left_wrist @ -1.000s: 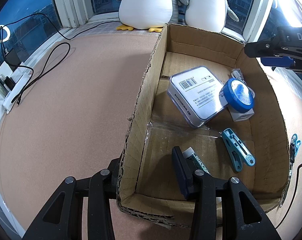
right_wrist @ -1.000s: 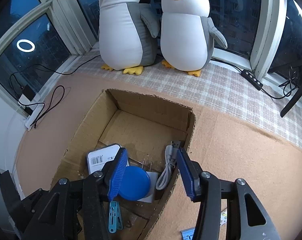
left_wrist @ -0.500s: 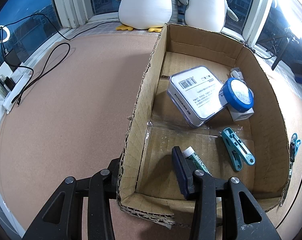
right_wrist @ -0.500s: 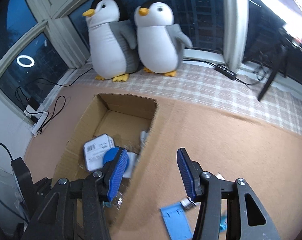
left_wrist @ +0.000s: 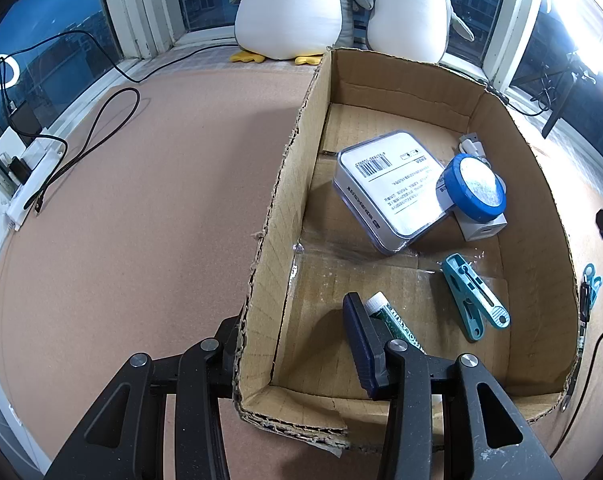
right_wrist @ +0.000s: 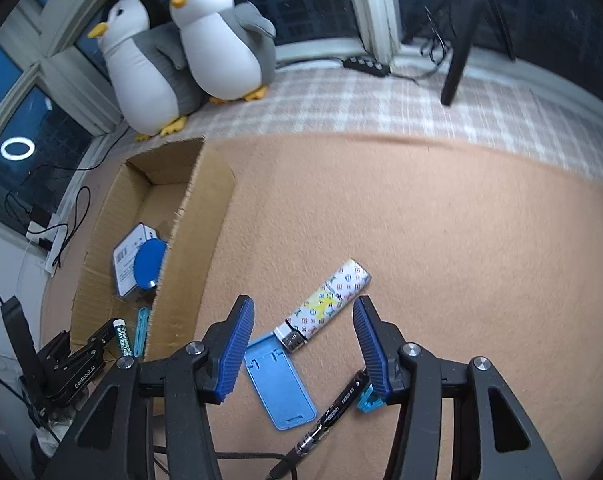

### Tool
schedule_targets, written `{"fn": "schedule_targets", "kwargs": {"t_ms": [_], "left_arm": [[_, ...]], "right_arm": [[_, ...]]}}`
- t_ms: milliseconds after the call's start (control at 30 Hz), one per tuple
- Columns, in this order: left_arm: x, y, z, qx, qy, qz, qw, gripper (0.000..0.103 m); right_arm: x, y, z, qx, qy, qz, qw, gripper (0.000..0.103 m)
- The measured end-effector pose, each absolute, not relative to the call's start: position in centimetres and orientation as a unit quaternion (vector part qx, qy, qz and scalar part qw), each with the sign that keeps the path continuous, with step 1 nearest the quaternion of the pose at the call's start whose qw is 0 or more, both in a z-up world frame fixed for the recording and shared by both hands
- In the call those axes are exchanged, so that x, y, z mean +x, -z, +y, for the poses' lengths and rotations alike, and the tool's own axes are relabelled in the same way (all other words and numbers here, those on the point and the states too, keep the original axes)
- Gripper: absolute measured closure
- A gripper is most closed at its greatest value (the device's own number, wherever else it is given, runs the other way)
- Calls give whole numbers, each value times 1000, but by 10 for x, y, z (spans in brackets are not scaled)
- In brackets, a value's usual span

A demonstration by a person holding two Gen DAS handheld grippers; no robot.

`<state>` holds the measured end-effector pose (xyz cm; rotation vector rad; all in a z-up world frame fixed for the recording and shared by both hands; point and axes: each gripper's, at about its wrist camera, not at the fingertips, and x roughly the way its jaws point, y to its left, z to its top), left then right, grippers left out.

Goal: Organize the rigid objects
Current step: 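Reach the right tool to the patterned white cylinder and grasp it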

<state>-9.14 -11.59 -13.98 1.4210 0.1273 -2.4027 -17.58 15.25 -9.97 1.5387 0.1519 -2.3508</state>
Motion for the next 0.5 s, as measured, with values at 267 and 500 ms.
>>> {"fn": "schedule_targets", "kwargs": {"t_ms": [267,500], "left_arm": [[-91,140,-116,501,847,45,172,58],[-91,140,-116,500,847,46,172,58]], "right_arm": [[-183,127,153,575,804,23,151,56],[-192,140,148,597,790,-2,138,63]]}}
